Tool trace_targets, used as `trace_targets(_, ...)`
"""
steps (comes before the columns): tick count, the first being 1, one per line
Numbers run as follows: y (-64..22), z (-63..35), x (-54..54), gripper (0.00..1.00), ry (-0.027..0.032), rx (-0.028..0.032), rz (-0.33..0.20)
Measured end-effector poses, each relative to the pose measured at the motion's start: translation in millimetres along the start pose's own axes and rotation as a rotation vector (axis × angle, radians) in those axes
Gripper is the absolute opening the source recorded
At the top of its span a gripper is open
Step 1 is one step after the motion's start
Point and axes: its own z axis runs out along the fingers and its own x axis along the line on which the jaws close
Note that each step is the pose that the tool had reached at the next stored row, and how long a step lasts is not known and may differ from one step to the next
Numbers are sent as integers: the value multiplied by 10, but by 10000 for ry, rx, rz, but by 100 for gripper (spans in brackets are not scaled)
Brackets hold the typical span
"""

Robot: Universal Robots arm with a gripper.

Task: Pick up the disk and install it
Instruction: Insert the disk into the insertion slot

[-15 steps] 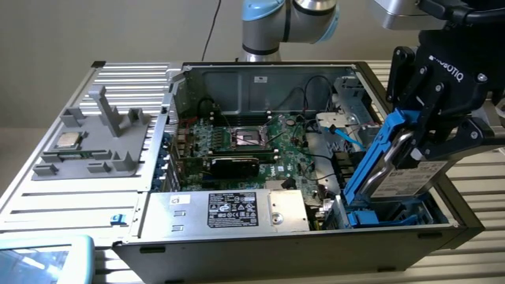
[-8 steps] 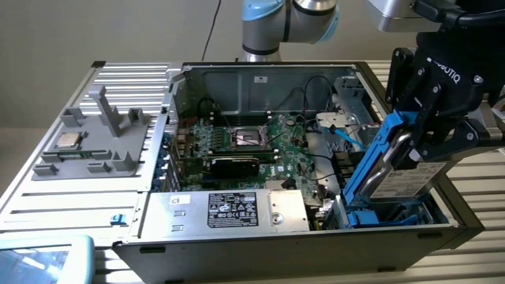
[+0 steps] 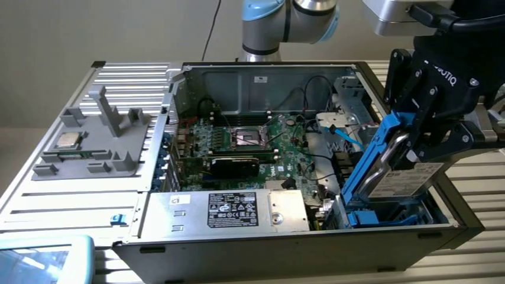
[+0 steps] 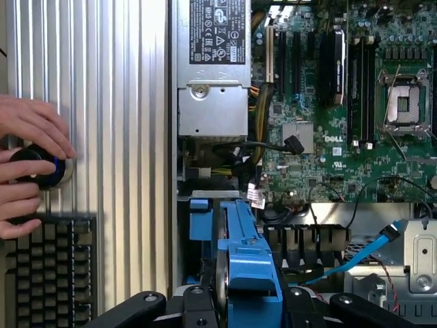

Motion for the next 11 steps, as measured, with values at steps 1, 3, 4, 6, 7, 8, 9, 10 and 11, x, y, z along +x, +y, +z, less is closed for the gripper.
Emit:
trace_targets(1,0,2,5,37,-2,2,0)
trace_targets(3,0,6,8,37,-3,9,1)
trace_targets(4,-1,9,12,37,-3,13,0)
trace_targets(6,0,14,19,37,-1,19,0)
trace_targets(7,-1,20,20,37,-3,22,0)
trace_targets(8,-1,24,20,37,-1,25,0)
trace_targets(9,-1,31,20,37,-2,27,-1)
trace_targets(10,-1,37,21,37,-2,31,0)
trace_targets(11,0,43,21,37,-3,33,1)
